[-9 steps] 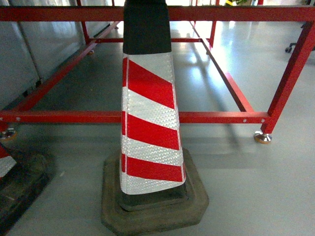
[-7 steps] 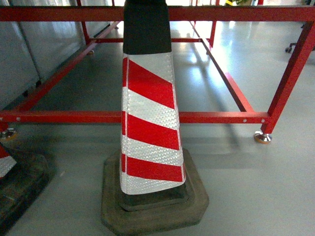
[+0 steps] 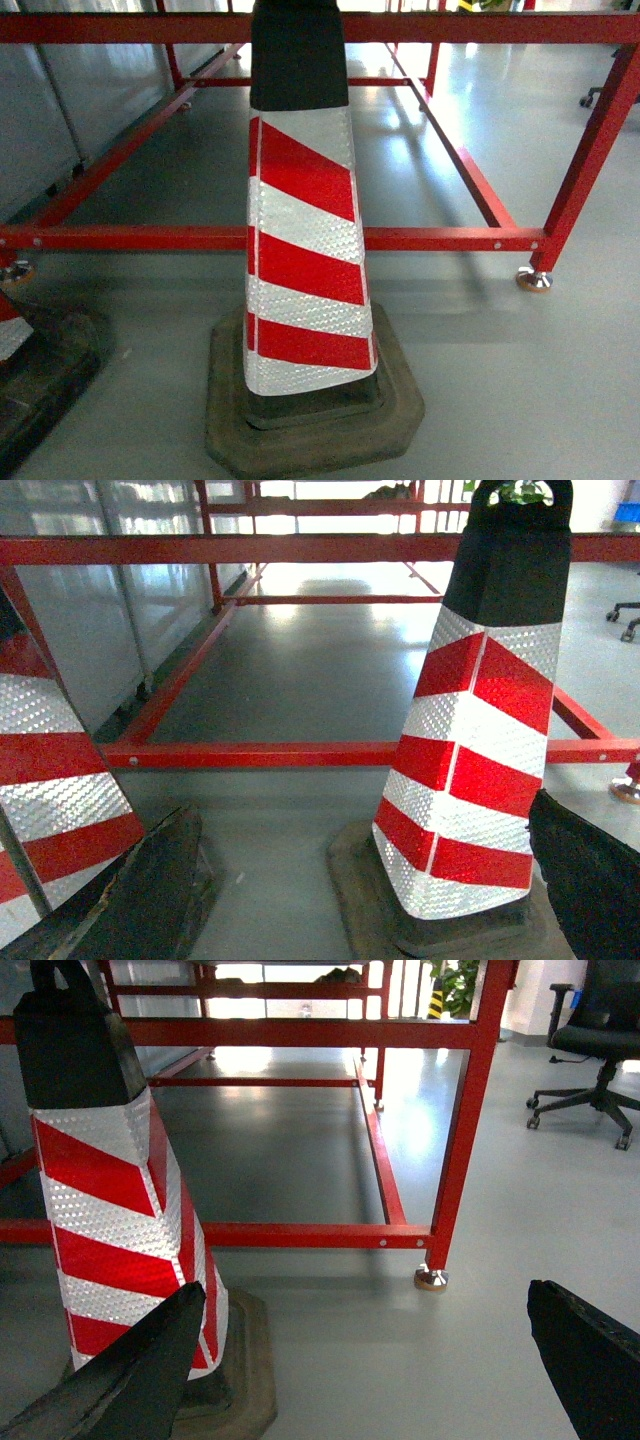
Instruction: Pick blue part to blue bin on bottom shelf
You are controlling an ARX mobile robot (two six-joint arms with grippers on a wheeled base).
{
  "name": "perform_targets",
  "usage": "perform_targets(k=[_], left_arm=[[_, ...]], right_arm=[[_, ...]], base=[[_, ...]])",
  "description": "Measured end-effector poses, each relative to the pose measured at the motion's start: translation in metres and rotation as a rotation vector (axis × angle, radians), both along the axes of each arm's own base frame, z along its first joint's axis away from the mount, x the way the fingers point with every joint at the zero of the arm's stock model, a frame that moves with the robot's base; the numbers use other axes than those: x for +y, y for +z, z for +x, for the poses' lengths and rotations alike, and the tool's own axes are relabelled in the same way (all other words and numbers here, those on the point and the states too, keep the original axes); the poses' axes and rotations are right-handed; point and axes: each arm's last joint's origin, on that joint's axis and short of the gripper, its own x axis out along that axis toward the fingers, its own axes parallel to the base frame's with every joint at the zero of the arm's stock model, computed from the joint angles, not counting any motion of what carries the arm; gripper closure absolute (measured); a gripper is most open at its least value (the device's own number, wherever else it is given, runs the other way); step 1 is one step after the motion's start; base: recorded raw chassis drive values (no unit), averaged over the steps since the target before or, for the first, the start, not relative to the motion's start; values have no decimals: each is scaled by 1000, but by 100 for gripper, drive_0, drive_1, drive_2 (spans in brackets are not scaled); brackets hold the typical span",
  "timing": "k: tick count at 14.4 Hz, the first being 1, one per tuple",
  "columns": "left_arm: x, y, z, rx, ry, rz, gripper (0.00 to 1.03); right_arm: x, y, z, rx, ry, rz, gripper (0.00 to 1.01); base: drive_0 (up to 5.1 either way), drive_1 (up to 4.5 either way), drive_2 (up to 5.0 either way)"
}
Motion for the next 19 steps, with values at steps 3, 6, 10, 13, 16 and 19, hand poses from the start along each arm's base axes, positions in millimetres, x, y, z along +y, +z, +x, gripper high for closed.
perform_targets(k=[3, 6, 10, 13, 16, 19], left_arm=[[0, 0, 0, 0, 0, 0, 5], [0, 0, 0, 0, 0, 0, 5], [0, 0, 0, 0, 0, 0, 5], [0, 0, 0, 0, 0, 0, 5], [0, 0, 0, 0, 3, 0, 5], [0, 0, 0, 1, 1, 0, 5]], right_arm=[[0, 0, 0, 0, 0, 0, 3], [0, 0, 0, 0, 0, 0, 3], [0, 0, 0, 0, 0, 0, 3], [0, 0, 0, 0, 0, 0, 3], [0, 0, 0, 0, 0, 0, 3], [0, 0, 0, 0, 0, 1, 3]], base=[[0, 0, 0], [0, 0, 0], [0, 0, 0], [0, 0, 0], [0, 0, 0], [0, 0, 0]])
